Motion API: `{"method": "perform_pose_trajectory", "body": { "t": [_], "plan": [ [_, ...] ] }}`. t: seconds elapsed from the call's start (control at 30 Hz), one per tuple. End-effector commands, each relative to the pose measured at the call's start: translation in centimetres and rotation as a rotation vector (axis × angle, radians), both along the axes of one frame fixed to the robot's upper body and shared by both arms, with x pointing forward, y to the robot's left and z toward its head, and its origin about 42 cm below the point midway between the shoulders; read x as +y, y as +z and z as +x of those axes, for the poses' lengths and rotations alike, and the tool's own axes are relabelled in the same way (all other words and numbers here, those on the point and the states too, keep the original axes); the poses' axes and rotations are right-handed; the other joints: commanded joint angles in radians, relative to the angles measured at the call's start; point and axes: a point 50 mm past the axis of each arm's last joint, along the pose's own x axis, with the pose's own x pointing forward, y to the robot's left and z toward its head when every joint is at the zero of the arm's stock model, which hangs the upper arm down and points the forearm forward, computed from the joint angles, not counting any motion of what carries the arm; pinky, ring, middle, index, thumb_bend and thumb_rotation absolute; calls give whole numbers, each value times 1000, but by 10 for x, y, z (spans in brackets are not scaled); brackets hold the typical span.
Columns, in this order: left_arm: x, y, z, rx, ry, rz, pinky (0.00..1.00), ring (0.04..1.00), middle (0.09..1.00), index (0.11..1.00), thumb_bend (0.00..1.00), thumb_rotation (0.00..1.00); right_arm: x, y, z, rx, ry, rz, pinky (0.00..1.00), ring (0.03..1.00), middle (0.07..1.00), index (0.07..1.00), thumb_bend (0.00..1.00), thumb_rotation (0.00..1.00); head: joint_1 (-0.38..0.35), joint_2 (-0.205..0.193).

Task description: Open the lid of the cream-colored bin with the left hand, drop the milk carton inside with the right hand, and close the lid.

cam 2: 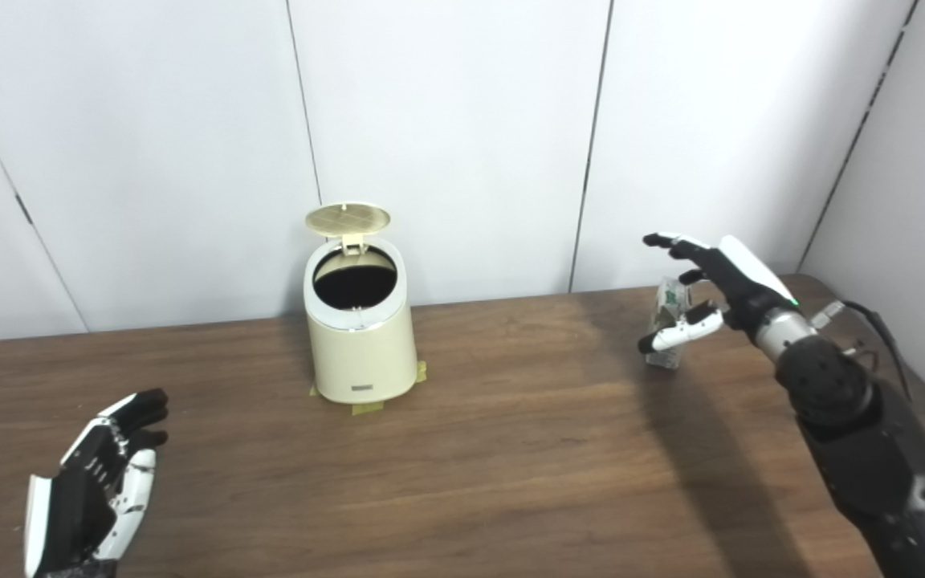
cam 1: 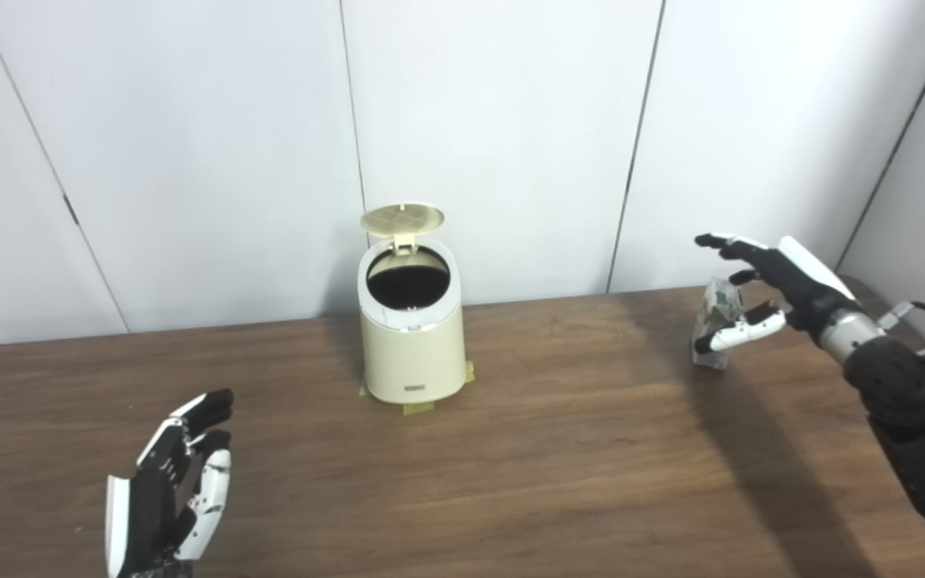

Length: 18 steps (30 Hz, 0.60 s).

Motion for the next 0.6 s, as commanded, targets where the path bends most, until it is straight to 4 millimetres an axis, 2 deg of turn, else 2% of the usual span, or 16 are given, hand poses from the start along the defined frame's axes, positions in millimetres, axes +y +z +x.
{"method": "perform_pose_trajectory", "body": {
  "t": [0.0,0.1,0.17,0.27,0.3,0.37,0.43,0.57],
  "plan": [
    [10,-10,-4,13,14,60,666,749,758,731,172,524,-12,39,11,-78,22,-86,715,857,892,844,981,7,-2,0],
    [11,-10,-5,11,5,56,673,754,762,736,171,539,-14,36,15,-41,7,-112,701,853,894,834,974,33,-8,-2],
    [12,-10,-5,9,1,55,677,756,763,737,172,549,-15,36,18,-15,0,-120,727,866,898,833,969,56,-12,-4],
    [13,-11,-5,13,4,58,679,757,764,740,157,547,-15,37,25,1,13,-138,761,857,875,826,965,38,-18,-8],
    [13,-11,-5,13,6,62,677,755,763,738,150,505,-14,37,27,-3,17,-152,761,853,872,824,972,31,-18,-8],
    [13,-11,-5,14,7,70,674,753,761,736,148,485,-13,39,29,-15,22,-181,761,846,867,819,979,37,-20,-9],
    [14,-11,-6,15,4,70,680,760,768,737,144,485,-8,45,30,-50,36,-201,741,825,854,808,991,62,-20,-9],
    [15,-12,-6,23,4,68,694,769,773,739,159,525,5,64,22,-122,44,-245,735,800,818,786,997,29,-28,-9]
  ]
}}
